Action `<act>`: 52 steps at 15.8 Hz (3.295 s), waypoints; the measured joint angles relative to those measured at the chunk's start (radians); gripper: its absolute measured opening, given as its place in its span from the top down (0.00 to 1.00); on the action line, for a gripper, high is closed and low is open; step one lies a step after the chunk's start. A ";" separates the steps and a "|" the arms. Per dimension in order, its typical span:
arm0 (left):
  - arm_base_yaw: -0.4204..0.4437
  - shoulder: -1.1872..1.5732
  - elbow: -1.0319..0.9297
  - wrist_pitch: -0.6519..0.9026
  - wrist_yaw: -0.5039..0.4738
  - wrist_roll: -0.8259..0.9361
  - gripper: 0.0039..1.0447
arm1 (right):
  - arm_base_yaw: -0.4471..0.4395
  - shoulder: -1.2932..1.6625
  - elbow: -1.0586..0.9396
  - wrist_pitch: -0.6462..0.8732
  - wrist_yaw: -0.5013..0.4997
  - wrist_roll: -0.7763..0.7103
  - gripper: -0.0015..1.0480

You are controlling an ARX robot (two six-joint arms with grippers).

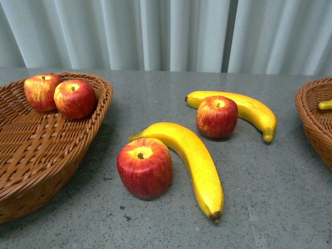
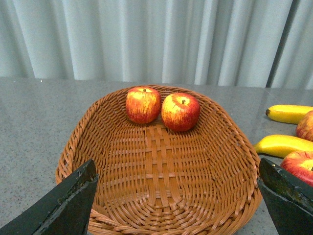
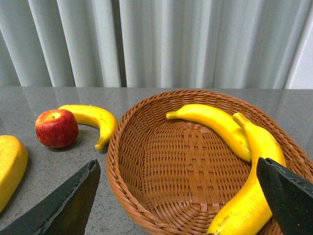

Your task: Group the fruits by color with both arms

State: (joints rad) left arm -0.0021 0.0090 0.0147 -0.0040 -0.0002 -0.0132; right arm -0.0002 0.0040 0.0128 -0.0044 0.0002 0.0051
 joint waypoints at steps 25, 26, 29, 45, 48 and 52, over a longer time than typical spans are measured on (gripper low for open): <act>0.003 0.405 0.191 0.073 -0.257 -0.023 0.06 | 0.000 0.000 0.000 -0.001 0.000 -0.002 0.06; 0.007 0.491 0.231 0.169 -0.219 -0.002 0.06 | 0.000 0.000 0.000 0.000 0.000 -0.002 0.06; -0.009 0.859 0.412 0.411 -0.066 0.073 0.06 | 0.000 0.000 0.000 0.000 0.000 -0.002 0.06; -0.370 1.500 0.784 0.031 0.355 0.497 0.06 | 0.000 0.000 0.000 0.000 0.000 -0.002 0.06; -0.370 1.541 0.791 0.031 0.358 0.546 0.06 | 0.000 0.000 0.000 0.000 0.000 -0.002 0.06; -0.360 1.596 0.802 0.034 0.371 0.579 0.06 | 0.000 0.000 0.000 0.000 0.000 -0.002 0.06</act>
State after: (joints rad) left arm -0.3626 1.6047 0.8169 0.0303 0.3710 0.5663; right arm -0.0002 0.0040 0.0128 -0.0044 0.0002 0.0036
